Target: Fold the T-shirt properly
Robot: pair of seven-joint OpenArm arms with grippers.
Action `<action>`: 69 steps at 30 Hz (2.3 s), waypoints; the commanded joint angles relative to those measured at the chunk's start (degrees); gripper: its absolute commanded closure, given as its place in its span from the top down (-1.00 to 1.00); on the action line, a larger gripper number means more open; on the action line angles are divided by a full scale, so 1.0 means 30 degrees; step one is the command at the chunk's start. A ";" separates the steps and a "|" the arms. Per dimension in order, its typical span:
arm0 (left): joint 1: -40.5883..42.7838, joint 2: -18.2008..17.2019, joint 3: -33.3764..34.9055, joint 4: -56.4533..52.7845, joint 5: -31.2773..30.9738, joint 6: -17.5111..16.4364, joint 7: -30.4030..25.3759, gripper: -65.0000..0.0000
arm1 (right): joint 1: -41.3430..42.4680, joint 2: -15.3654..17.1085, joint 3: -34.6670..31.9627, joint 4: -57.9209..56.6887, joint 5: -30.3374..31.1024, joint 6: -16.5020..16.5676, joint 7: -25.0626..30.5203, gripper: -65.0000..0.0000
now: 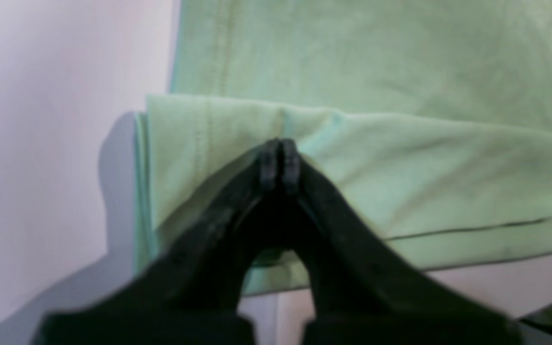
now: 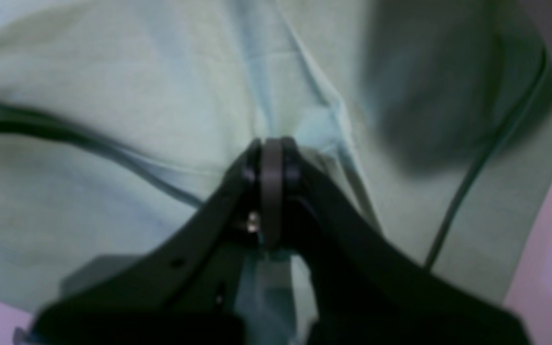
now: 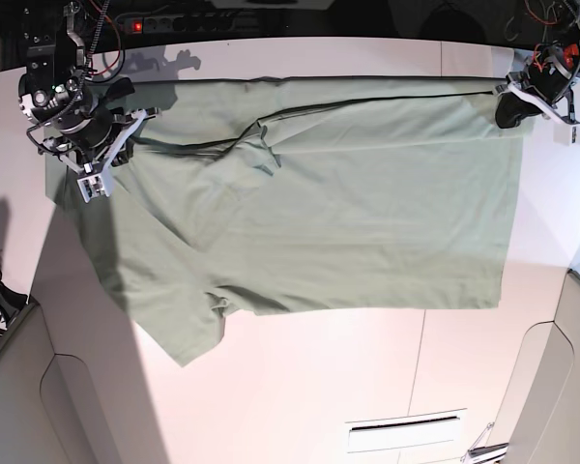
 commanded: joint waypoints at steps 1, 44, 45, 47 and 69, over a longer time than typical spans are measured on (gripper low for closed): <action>0.0401 -0.0146 -0.0015 0.0066 0.0678 -0.0226 0.1107 -1.00 | -0.0226 0.0146 0.0095 0.0313 -0.0350 0.0015 -0.0685 -1.00; -0.1071 -0.0168 -0.3636 0.5727 -0.1756 -0.1341 0.1078 -0.30 | 0.0051 0.1100 0.0124 0.7832 -0.2863 -0.2069 0.0991 -0.93; -0.1231 -0.0168 -0.3636 0.5727 -0.1763 -0.1341 0.1071 -0.30 | 0.0248 0.1100 0.0124 0.7832 -0.2936 -0.2076 0.0991 -0.93; -0.1486 -0.0168 -0.3636 0.5719 -0.1763 -0.1341 0.1064 -0.30 | 0.0714 0.1100 0.0124 0.7825 -0.2973 -0.2069 0.0998 -0.82; -0.1683 -0.0160 -0.3636 0.5719 -0.1727 -0.1406 0.0780 -0.30 | 1.2539 0.1005 0.0124 -0.7839 -0.0066 0.0335 0.3133 -0.02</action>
